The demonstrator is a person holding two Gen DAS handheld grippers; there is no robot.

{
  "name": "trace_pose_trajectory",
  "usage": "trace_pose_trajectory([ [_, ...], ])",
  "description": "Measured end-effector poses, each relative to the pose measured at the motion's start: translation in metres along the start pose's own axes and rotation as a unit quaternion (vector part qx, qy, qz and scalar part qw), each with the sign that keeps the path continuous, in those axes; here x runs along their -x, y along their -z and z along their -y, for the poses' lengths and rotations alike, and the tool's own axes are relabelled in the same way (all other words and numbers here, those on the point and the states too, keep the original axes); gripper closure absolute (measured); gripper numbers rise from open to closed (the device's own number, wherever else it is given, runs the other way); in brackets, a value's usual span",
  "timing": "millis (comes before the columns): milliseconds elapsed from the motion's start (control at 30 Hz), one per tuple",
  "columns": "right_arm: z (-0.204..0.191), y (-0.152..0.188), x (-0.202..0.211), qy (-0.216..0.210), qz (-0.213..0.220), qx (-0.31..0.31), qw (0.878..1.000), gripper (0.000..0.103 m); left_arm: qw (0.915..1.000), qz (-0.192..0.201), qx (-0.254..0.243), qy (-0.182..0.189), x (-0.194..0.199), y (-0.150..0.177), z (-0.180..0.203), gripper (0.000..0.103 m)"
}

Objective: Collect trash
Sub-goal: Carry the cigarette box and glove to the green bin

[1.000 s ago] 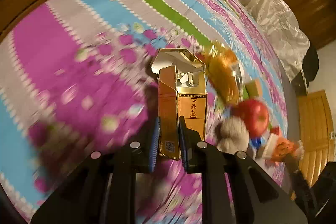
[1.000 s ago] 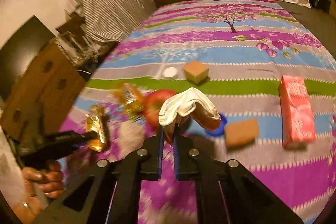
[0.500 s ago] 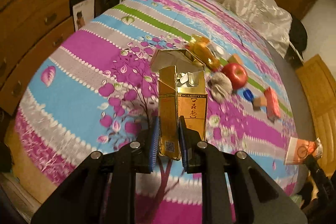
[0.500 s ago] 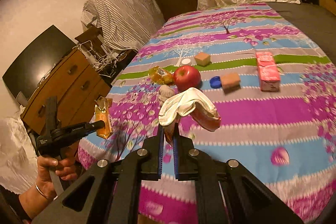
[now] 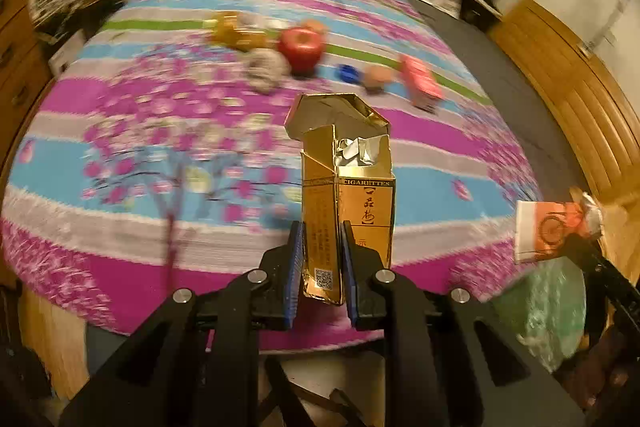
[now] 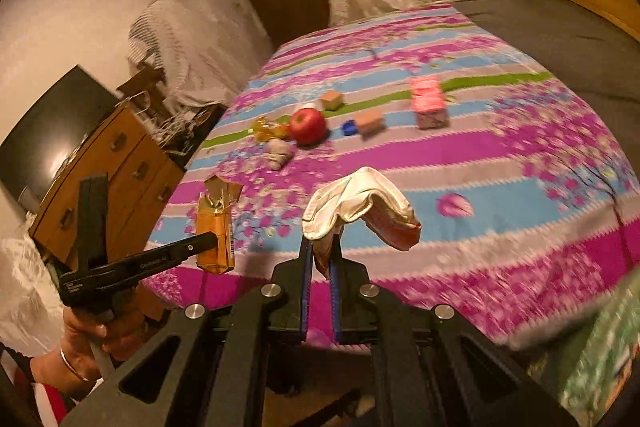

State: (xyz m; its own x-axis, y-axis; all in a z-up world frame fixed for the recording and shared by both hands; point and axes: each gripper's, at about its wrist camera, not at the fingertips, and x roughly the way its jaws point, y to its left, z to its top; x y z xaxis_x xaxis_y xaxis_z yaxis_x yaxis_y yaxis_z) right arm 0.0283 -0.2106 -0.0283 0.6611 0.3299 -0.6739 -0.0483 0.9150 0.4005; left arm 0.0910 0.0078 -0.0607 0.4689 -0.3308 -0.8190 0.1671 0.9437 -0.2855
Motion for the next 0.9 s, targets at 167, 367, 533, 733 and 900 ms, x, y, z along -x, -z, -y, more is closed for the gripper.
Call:
trace_pose_trajectory([
  [167, 0.03, 0.019, 0.04, 0.03, 0.019, -0.036, 0.999, 0.094, 0.9967, -0.005, -0.072, 0.038, -0.003, 0.004, 0.061, 0.086],
  [367, 0.069, 0.034, 0.099, 0.079, 0.061, -0.074, 0.992, 0.094, 0.9847, -0.009, -0.155, 0.079, -0.006, 0.008, 0.137, 0.086],
  [533, 0.106, 0.047, 0.15, 0.13, 0.092, -0.104, 0.982, 0.094, 0.9705, -0.005, -0.216, 0.107, -0.006, 0.013, 0.198, 0.086],
  [733, 0.146, 0.069, 0.207, 0.191, 0.119, -0.135, 0.965, 0.094, 0.9515, -0.008, -0.273, 0.142, -0.009, 0.021, 0.267, 0.086],
  [900, 0.167, 0.084, 0.249, 0.228, 0.138, -0.148, 0.952, 0.094, 0.9329, -0.016, -0.317, 0.17, -0.011, 0.034, 0.321, 0.086],
])
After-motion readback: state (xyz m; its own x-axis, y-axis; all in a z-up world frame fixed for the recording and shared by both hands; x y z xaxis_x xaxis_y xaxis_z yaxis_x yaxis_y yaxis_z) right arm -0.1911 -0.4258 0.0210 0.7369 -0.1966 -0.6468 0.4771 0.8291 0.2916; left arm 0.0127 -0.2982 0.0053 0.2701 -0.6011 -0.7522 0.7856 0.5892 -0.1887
